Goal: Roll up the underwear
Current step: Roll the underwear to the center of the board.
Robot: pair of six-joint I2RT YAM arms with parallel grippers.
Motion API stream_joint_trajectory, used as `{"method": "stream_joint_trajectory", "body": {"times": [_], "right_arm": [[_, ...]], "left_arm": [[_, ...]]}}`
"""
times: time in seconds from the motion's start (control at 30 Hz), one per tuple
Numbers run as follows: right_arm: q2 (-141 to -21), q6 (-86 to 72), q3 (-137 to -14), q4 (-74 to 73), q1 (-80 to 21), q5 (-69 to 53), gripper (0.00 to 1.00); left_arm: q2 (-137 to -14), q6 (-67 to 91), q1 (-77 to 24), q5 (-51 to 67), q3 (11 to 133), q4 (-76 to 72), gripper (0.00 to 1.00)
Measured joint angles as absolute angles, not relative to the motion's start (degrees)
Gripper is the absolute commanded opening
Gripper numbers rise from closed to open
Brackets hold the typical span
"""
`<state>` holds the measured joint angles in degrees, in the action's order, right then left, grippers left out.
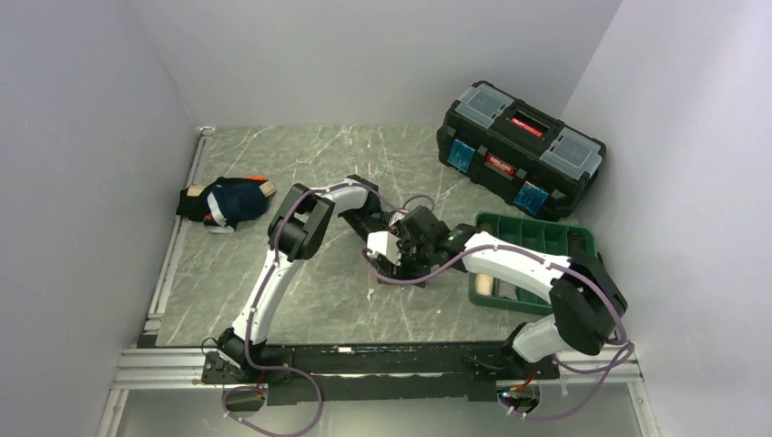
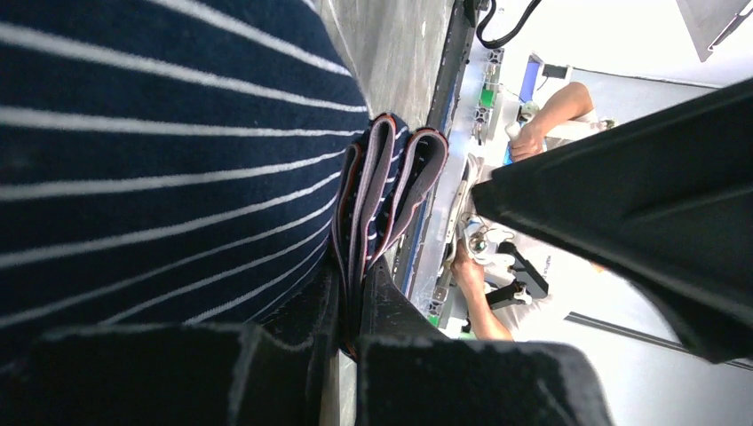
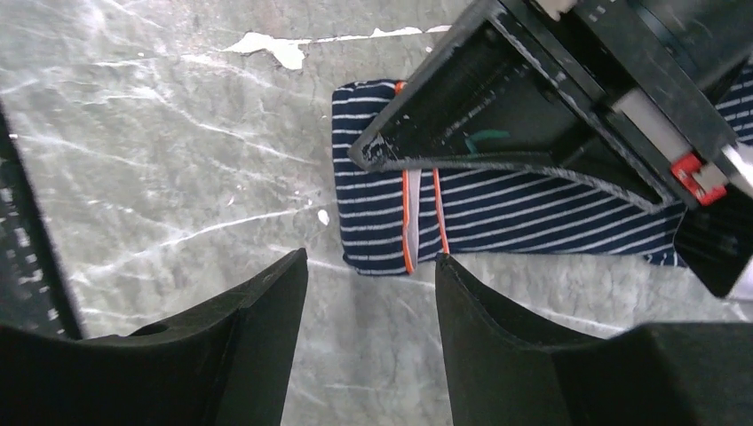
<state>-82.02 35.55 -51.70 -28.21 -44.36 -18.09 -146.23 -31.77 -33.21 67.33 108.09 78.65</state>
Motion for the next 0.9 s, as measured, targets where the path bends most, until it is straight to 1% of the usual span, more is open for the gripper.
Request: {"method": "stream_joint_trajectory", "body": {"times": [0.2, 0.37, 0.47, 0.57, 0.73, 0.8, 0.9], "right_arm": [[-86.59, 37.36, -50.87, -24.23, -49.95, -10.35, 0.55], [-89.84, 38.39, -50.54, -21.87, -51.24, -6.83, 0.52], [-91.70, 38.87, -50.22, -20.45, -51.59, -5.58, 0.44], [-92.77, 39.27, -50.22, -19.09, -51.70, -4.73, 0.33], [-93.45, 39.99, -50.76, -19.09, -51.75, -4.49, 0.11], [-93.65, 40.27, -51.13, -19.66, -51.75, -4.60, 0.06], [-94.11, 40.42, -51.99, -20.75, -51.72, -5.23, 0.02]], "left_arm": [[-146.26, -31.68, -33.21, 67.33, 108.12, 78.70, 0.00], [-146.28, -31.73, -33.21, 67.33, 108.12, 78.76, 0.00], [-146.28, -31.83, -33.21, 67.35, 108.12, 78.94, 0.00], [-146.28, -31.88, -33.21, 67.35, 108.12, 78.96, 0.00], [-146.28, -31.88, -33.10, 67.33, 108.12, 78.96, 0.13], [-146.28, -31.86, -33.04, 67.20, 108.09, 78.87, 0.17], [-146.19, -31.86, -32.99, 66.96, 107.90, 78.59, 0.27]]}}
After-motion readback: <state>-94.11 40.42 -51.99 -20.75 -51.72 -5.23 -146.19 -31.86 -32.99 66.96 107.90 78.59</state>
